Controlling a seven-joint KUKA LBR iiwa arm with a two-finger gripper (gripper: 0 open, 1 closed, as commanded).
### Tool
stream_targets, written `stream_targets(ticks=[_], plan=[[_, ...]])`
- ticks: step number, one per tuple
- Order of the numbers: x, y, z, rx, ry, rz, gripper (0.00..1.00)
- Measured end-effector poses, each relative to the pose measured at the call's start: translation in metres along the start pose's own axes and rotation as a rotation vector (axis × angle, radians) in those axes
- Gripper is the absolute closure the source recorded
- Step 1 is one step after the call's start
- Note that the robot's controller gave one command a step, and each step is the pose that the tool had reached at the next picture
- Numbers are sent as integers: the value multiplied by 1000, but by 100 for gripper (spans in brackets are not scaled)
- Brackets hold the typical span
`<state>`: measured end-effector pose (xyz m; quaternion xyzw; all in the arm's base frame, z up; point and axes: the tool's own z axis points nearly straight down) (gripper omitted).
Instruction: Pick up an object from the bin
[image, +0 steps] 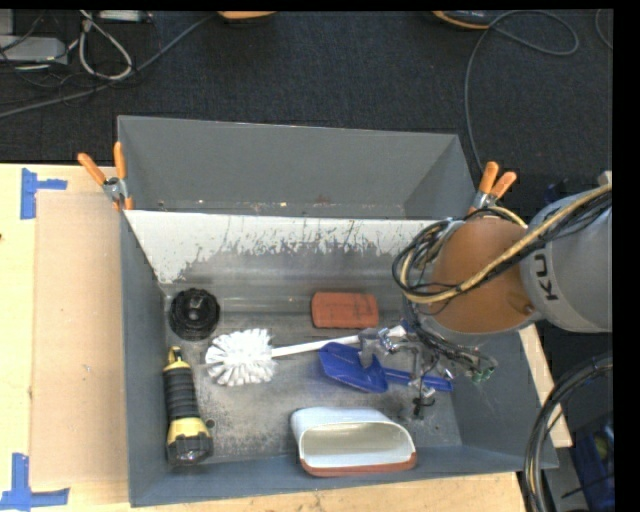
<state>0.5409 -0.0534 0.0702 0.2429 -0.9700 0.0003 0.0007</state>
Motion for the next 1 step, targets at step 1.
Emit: stream_targets(ticks=[1], plan=[[0, 24, 0, -6, -1, -9, 100]])
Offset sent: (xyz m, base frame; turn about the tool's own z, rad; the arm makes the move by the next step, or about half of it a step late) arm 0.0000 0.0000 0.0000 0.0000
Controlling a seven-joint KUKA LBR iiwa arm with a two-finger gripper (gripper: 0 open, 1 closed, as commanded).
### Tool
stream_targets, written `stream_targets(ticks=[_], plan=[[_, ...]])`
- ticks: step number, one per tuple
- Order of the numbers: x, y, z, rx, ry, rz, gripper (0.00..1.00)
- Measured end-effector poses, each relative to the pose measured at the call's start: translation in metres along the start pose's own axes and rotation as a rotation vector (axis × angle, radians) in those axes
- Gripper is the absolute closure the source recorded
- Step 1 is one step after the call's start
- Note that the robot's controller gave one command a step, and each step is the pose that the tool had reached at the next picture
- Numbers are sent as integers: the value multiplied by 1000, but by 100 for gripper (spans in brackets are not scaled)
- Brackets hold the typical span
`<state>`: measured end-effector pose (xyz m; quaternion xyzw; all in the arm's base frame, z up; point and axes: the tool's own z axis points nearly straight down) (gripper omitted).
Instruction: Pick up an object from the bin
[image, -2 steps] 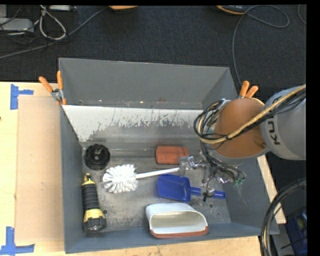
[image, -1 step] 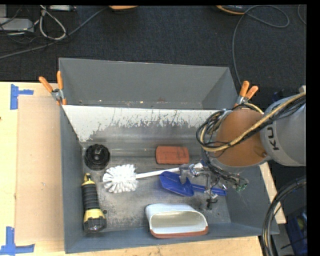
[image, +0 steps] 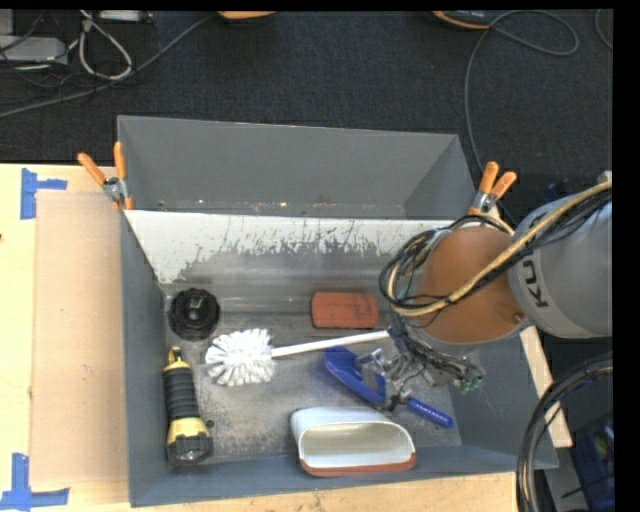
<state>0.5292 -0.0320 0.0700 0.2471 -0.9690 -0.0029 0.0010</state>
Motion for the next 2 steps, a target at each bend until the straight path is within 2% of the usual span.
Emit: stream_targets(ticks=[1, 2], plan=[[0, 0, 0, 0, 0, -1, 100], [1, 2, -30, -3, 4, -1, 100]])
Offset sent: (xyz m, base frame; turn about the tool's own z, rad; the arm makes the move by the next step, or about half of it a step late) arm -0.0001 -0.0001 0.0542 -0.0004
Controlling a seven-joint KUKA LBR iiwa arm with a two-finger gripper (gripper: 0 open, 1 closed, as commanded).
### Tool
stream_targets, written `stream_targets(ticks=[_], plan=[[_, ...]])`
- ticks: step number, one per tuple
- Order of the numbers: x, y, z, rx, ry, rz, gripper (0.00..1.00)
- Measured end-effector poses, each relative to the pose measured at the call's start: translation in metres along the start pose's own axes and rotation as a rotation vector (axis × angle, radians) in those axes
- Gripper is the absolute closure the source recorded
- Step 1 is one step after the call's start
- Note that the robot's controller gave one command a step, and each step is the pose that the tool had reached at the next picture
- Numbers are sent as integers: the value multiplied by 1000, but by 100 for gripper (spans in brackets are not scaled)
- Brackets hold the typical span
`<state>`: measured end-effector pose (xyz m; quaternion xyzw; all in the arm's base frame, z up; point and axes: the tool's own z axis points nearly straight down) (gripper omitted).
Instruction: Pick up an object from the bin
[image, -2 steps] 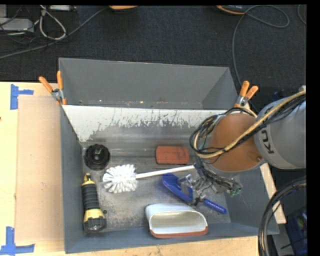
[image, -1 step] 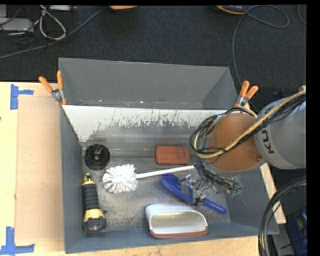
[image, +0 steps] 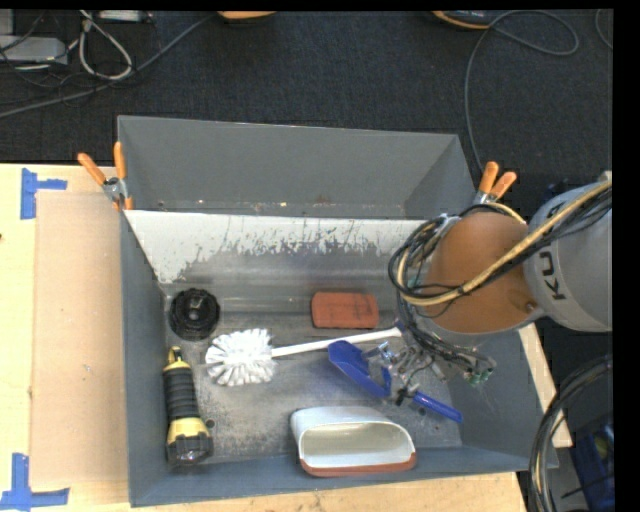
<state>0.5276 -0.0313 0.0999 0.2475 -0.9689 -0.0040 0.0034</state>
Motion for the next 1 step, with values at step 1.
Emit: stream_targets(ticks=[1], plan=[[0, 1, -23, 0, 0, 0, 100]])
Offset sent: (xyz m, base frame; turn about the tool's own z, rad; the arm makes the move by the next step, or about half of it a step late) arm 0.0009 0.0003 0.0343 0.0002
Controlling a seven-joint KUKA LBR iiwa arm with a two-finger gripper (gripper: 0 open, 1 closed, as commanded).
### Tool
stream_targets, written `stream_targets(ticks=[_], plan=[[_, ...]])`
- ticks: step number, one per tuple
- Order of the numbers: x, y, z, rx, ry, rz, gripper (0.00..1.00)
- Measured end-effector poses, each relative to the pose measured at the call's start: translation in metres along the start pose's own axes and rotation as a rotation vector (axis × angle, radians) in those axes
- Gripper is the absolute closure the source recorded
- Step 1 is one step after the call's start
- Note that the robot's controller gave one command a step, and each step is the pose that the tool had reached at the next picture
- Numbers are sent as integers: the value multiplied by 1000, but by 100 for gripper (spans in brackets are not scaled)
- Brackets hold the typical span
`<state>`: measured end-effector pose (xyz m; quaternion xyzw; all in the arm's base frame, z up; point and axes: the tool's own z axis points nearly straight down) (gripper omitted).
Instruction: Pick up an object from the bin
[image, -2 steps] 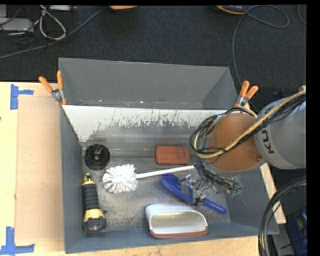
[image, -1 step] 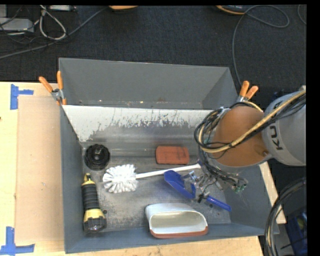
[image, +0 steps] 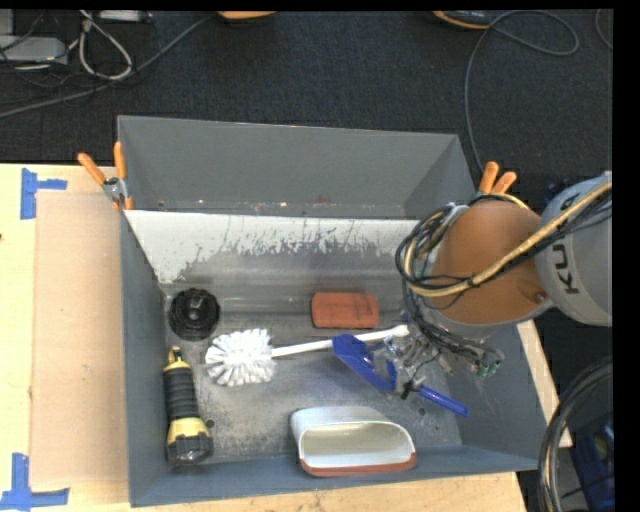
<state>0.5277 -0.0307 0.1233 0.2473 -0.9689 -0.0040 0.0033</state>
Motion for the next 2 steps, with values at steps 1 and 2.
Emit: stream_targets(ticks=[1, 2], plan=[[-1, 0, -7, 1, -2, 0, 100], [-1, 1, -17, 0, -1, 0, 100]])
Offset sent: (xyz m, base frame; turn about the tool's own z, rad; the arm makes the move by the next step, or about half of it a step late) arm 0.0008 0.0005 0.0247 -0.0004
